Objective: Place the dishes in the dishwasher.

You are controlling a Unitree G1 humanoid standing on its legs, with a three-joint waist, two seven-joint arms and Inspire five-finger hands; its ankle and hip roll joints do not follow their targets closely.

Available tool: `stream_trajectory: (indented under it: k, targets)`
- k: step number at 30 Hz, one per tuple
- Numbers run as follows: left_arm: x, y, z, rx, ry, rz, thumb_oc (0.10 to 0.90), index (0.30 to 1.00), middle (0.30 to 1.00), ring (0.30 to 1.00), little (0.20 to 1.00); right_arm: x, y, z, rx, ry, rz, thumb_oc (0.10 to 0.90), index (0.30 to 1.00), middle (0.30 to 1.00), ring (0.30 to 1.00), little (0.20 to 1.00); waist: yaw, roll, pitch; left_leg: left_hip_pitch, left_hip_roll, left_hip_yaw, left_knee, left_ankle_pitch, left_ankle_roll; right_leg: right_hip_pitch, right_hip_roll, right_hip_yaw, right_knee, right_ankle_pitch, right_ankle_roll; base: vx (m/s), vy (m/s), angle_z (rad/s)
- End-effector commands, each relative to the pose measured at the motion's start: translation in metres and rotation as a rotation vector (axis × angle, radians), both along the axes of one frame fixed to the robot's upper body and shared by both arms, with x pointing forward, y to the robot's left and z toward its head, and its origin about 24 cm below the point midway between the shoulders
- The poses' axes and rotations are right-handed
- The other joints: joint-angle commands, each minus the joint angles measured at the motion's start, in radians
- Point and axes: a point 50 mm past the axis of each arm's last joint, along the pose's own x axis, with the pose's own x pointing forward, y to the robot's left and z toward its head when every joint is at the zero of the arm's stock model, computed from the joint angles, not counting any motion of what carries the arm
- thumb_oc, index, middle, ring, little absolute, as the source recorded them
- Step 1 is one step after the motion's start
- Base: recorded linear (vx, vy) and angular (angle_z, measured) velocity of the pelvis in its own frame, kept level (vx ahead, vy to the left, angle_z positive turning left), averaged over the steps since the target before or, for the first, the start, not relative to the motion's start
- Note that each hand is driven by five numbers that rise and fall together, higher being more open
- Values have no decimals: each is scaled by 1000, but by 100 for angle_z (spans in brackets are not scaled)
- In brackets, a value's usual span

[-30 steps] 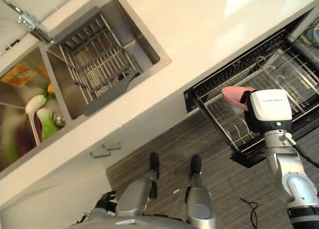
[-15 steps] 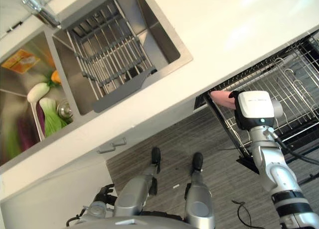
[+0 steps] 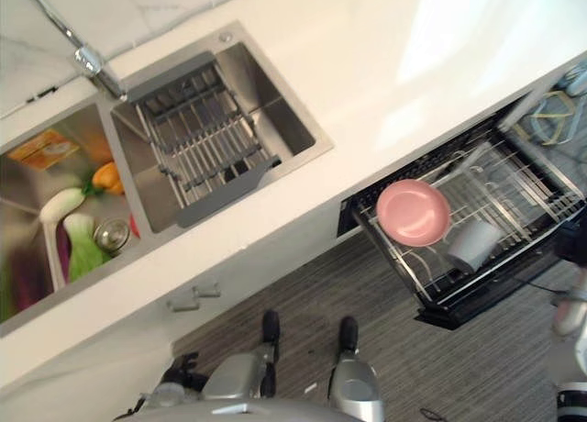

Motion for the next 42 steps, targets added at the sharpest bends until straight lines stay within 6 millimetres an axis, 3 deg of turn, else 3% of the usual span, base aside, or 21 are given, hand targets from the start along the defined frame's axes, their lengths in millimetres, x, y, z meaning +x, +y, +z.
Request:
stream_trajectory:
  k: [1,3,6,7,8,12,16,18,23,24,27,28,29,30,34,37,38,39,40,41,42]
  targets:
    - [-7,14,0,67,73,-21,800,900,900,900,900,-5,-6,15,31,-153,-32,800,900,900,900,900,0,-10,-18,21,18,-27,20,-110,-17,5,-40,26,22,-89,65,-13,-12,-9]
    - [-7,10,-1,54,85,-42,800,900,900,900,900,-16,-9,-11,134,-92,-88,800,900,900,900,900,-8,-5,-13,19,20,-29,19,-109,-17,0,-40,25,25,-90,63,-14,-8,-6]
    - [-6,8,-2,43,82,-49,800,900,900,900,900,-17,-7,-24,188,-81,-102,800,900,900,900,900,-12,4,-4,14,20,-25,21,-108,-18,-9,-41,25,28,-88,63,-26,14,-2]
    - [-4,5,-2,37,74,-53,800,900,900,900,900,-15,-3,-31,217,-66,-93,643,665,665,665,665,-14,11,5,8,20,-23,24,-107,-18,-19,-43,26,33,-87,63,-85,33,-5]
    - [-3,4,-2,34,68,-55,800,900,900,900,900,-9,0,-35,237,-71,-77,400,300,300,300,300,-16,16,16,0,18,-21,29,-105,-18,-32,-45,30,40,-84,64,-127,39,-10]
    - [6,-1,0,22,43,-86,800,900,900,900,900,23,20,-46,316,-64,34,400,300,300,300,300,-12,52,61,-43,16,-18,57,-98,-20,-83,-53,38,75,-83,60,-127,28,-19]
    - [14,-8,0,14,17,-129,800,900,900,900,900,76,41,-36,320,-83,170,400,300,300,300,300,2,92,86,-66,10,-19,77,-95,-20,-113,-61,42,102,-85,57,-61,17,-4]
    - [12,-13,-1,11,23,-165,800,900,900,900,900,111,66,-17,266,-78,319,400,300,300,300,300,22,114,75,-62,4,-22,76,-93,-21,-102,-63,39,95,-87,56,0,0,0]
    - [8,-15,-2,12,30,-194,800,900,900,900,900,152,96,5,190,-33,462,400,300,300,300,300,51,136,52,-55,-4,-42,70,-89,-24,-74,-68,17,83,-95,52,18,-19,7]
    - [8,-15,-2,12,30,-194,800,900,900,900,900,152,96,5,190,-33,462,400,300,300,300,300,51,136,52,-55,-4,-42,70,-89,-24,-74,-68,17,83,-95,52,15,-27,11]
    - [8,-22,-2,-15,16,-213,800,900,900,900,900,197,128,43,98,11,580,400,300,300,300,300,103,152,29,-50,-10,-79,68,-83,-28,-33,-76,-25,72,-102,48,8,-61,26]
    - [8,-23,-2,-24,9,-199,800,900,900,900,900,200,129,44,107,16,576,400,300,300,300,300,110,152,26,-48,-11,-88,66,-81,-29,-22,-75,-36,68,-105,47,19,-72,46]
    - [9,-23,-2,-36,4,-180,800,900,900,900,900,203,129,44,112,32,574,449,373,373,373,373,115,151,23,-48,-10,-100,65,-78,-30,-14,-75,-48,64,-106,45,10,-74,46]
    - [9,-22,-2,-44,7,-162,800,900,900,900,900,206,130,42,133,40,573,800,900,900,900,900,128,149,16,-50,-10,-113,62,-74,-31,-5,-75,-63,60,-107,45,1,-55,48]
    - [10,-22,-3,-72,10,-115,800,900,900,900,900,204,135,25,233,51,585,800,900,900,900,900,132,138,5,-47,-11,-137,53,-68,-31,14,-73,-89,52,-109,43,26,-37,49]
    - [9,-20,-3,-93,10,-70,800,900,900,900,900,185,118,-16,325,163,512,800,900,900,900,900,143,123,-14,-44,-12,-171,42,-65,-37,42,-70,-131,47,-119,40,65,-53,39]
    - [8,-20,-4,-112,14,-50,800,900,900,900,900,157,104,-58,407,276,433,800,900,900,900,900,144,113,-22,-38,-13,-187,35,-63,-40,57,-69,-153,45,-124,40,78,-45,67]
    - [7,-19,-4,-117,20,-44,800,900,900,900,900,142,99,-77,447,326,395,800,900,900,900,900,143,106,-27,-34,-13,-193,31,-62,-41,67,-67,-166,42,-126,40,61,-27,79]
    - [6,-18,-4,-116,21,-45,800,900,900,900,900,142,99,-78,448,326,395,800,900,900,900,900,143,105,-28,-33,-14,-194,30,-62,-41,69,-67,-167,41,-127,40,72,-20,79]
    - [0,-14,-5,-123,45,-17,800,900,900,900,900,100,93,-126,566,448,300,800,900,900,900,900,137,90,-40,-25,-13,-201,22,-64,-41,86,-64,-183,34,-128,41,55,-15,52]
    - [0,-14,-5,-122,46,-18,800,900,900,900,900,99,93,-126,567,449,300,800,900,900,900,900,137,89,-40,-24,-14,-202,22,-64,-41,88,-64,-184,33,-128,42,80,-21,31]
